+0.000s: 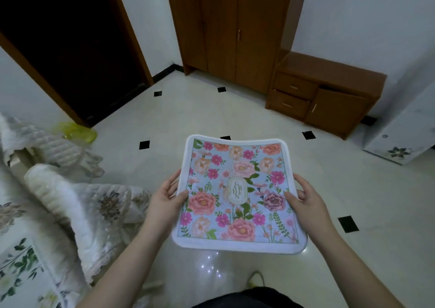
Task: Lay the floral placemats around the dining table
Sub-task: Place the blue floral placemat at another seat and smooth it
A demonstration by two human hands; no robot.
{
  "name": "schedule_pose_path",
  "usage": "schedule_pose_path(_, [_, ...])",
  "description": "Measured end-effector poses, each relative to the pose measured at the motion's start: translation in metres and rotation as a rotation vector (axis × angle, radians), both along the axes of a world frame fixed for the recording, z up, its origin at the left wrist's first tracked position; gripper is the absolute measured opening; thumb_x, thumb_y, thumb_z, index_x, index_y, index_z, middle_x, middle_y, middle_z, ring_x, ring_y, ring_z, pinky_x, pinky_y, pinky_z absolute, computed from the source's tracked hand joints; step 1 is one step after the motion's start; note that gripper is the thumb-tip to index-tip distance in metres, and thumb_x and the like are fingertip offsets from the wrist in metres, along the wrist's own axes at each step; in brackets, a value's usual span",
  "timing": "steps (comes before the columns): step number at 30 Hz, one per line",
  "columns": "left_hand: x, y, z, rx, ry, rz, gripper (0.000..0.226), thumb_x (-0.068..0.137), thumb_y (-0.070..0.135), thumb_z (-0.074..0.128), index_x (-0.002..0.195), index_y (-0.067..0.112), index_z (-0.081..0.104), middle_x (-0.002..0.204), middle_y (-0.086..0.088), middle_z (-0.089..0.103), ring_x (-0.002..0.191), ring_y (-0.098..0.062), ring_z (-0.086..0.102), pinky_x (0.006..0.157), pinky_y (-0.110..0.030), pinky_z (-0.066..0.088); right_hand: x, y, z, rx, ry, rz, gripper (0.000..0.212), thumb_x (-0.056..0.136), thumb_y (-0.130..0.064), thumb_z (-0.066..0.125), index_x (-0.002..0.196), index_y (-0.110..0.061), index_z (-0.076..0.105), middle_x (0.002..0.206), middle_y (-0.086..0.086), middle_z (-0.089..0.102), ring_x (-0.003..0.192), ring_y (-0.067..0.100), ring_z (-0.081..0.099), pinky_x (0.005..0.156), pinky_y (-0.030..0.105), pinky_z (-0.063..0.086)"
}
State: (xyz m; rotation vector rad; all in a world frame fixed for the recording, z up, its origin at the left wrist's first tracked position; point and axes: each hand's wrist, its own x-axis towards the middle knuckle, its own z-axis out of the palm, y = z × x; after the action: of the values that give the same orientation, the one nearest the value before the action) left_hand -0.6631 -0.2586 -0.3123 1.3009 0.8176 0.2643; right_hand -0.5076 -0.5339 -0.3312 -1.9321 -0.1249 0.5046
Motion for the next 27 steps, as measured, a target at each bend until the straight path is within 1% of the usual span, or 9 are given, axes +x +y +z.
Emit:
schedule_pose_path(3, [0.03,0.003,0.001,-0.005,-0.029,0.052,0.055,0.09,0.0,0.066,0.135,0.032,0.056,0.115,0.0,0.074,0.091,-0.032,0.075,0.07,-0.05,0.062,0.046,0.008,0.002,-0.011,0.013,0.062,0.048,0.096,-0.02,0.06,0.14,-0.035,0.046,0.09,0.0,0.076,0.072,0.015,0.075,0.067,0.038,0.059])
schedule_pose_path(7, [0.051,0.011,-0.001,-0.018,-0.013,0.135,0.055,0.09,-0.001,0.065,0.134,0.031,0.055,0.115,0.0,0.074,0.094,-0.032,0.074,0.076,-0.054,0.06,0.089,0.033,0.003,-0.021,0.014,0.145,0.047,0.096,-0.02,0.059,0.139,-0.036,0.046,0.09,0.001,0.076,0.071,0.017,0.075,0.068,0.042,0.061])
schedule_pose_path(10, [0.06,0.025,-0.005,-0.032,0.002,0.208,0.054,0.091,-0.002,0.064,0.133,0.03,0.056,0.114,-0.001,0.074,0.093,-0.032,0.074,0.072,-0.052,0.061,0.112,0.062,0.001,-0.004,0.011,0.202,0.046,0.097,-0.018,0.059,0.138,-0.035,0.047,0.09,-0.001,0.076,0.071,0.016,0.075,0.066,0.038,0.06])
schedule_pose_path(16, [0.075,0.079,-0.015,-0.064,-0.012,0.322,0.054,0.093,-0.007,0.058,0.136,0.025,0.054,0.113,0.002,0.075,0.093,-0.032,0.074,0.067,-0.048,0.063,0.153,0.138,-0.012,-0.028,-0.01,0.332,0.048,0.096,-0.018,0.06,0.139,-0.034,0.046,0.091,-0.001,0.076,0.072,0.014,0.075,0.067,0.036,0.058])
schedule_pose_path(19, [0.085,0.113,-0.023,-0.081,-0.021,0.37,0.055,0.093,-0.005,0.059,0.139,0.025,0.052,0.112,0.004,0.075,0.091,-0.032,0.075,0.067,-0.051,0.062,0.171,0.184,-0.016,-0.037,-0.023,0.389,0.048,0.096,-0.02,0.06,0.14,-0.035,0.046,0.093,-0.001,0.076,0.074,0.014,0.075,0.073,0.042,0.06])
schedule_pose_path(20, [0.088,0.125,-0.025,-0.083,-0.019,0.383,0.055,0.093,-0.005,0.059,0.139,0.025,0.052,0.111,0.004,0.075,0.09,-0.032,0.075,0.067,-0.051,0.062,0.176,0.199,-0.015,-0.046,-0.028,0.404,0.048,0.096,-0.02,0.059,0.14,-0.034,0.045,0.094,-0.002,0.076,0.074,0.014,0.075,0.073,0.042,0.06])
schedule_pose_path(23, [0.096,0.165,-0.027,-0.094,-0.002,0.422,0.055,0.093,-0.003,0.06,0.139,0.026,0.052,0.109,0.005,0.075,0.087,-0.032,0.075,0.064,-0.05,0.062,0.19,0.254,-0.011,-0.052,-0.019,0.435,0.047,0.097,-0.019,0.058,0.14,-0.033,0.045,0.097,-0.002,0.075,0.074,0.014,0.075,0.065,0.033,0.061])
schedule_pose_path(24, [0.098,0.18,-0.025,-0.096,-0.003,0.427,0.054,0.093,-0.002,0.06,0.137,0.028,0.053,0.109,0.005,0.075,0.086,-0.032,0.075,0.062,-0.049,0.063,0.194,0.274,-0.009,-0.052,-0.018,0.449,0.046,0.097,-0.02,0.058,0.14,-0.033,0.045,0.097,-0.001,0.075,0.074,0.014,0.075,0.065,0.034,0.062])
schedule_pose_path(27, [0.098,0.227,-0.015,-0.087,-0.026,0.454,0.052,0.094,-0.002,0.06,0.133,0.032,0.054,0.112,0.002,0.075,0.085,-0.031,0.076,0.061,-0.045,0.063,0.202,0.332,0.001,-0.051,-0.025,0.49,0.043,0.098,-0.024,0.057,0.137,-0.037,0.046,0.099,-0.002,0.075,0.076,0.015,0.075,0.071,0.043,0.062])
